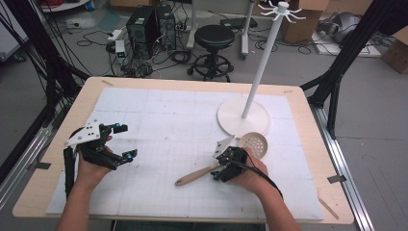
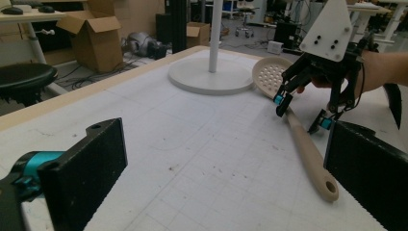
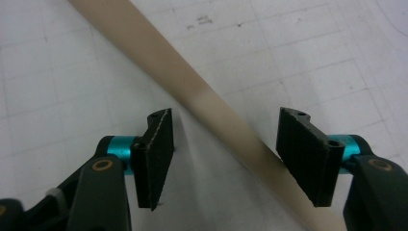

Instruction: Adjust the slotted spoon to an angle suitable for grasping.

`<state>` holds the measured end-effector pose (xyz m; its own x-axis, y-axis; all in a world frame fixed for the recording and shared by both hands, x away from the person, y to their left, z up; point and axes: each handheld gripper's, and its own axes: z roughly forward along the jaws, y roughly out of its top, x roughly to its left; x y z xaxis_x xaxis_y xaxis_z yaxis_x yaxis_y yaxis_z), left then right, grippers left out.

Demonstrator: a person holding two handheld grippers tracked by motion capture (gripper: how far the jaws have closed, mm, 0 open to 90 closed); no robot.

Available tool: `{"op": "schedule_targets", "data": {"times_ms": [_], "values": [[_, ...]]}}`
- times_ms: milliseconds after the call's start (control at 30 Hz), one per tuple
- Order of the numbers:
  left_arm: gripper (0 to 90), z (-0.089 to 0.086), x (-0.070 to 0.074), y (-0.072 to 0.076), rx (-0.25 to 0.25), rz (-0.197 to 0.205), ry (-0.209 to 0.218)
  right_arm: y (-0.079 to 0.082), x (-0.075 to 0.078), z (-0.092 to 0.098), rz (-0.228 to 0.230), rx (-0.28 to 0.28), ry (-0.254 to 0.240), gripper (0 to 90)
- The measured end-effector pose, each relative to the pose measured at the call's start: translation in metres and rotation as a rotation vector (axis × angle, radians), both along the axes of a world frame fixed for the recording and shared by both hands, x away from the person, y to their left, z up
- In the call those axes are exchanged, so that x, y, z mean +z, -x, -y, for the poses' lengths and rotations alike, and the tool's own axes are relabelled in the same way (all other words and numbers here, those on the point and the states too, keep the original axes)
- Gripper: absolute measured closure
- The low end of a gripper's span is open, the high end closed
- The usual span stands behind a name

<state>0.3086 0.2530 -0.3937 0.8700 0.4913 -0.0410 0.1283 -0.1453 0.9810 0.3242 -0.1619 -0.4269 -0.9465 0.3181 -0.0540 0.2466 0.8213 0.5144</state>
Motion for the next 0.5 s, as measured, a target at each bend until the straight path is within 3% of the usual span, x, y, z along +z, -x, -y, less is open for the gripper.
{"op": "schedule_targets", "data": {"times_ms": [167, 433, 500], "values": [[1.8, 0.0020, 0.0011, 0.0004, -0.005, 0.003, -0.003, -0.0052, 0.0006, -0.0016, -0.045, 0.002, 0.002, 43.7], [1.8, 0.0014, 0.0022, 0.0009, -0.002, 0.008, -0.004, -0.0039, 0.0027, -0.0047, -0.037, 0.019, 0.030, 47.9], [1.8, 0.0014, 0.0021, 0.0007, -0.004, 0.007, -0.005, -0.0029, 0.0041, -0.0062, -0.045, 0.028, 0.039, 53.5]]}}
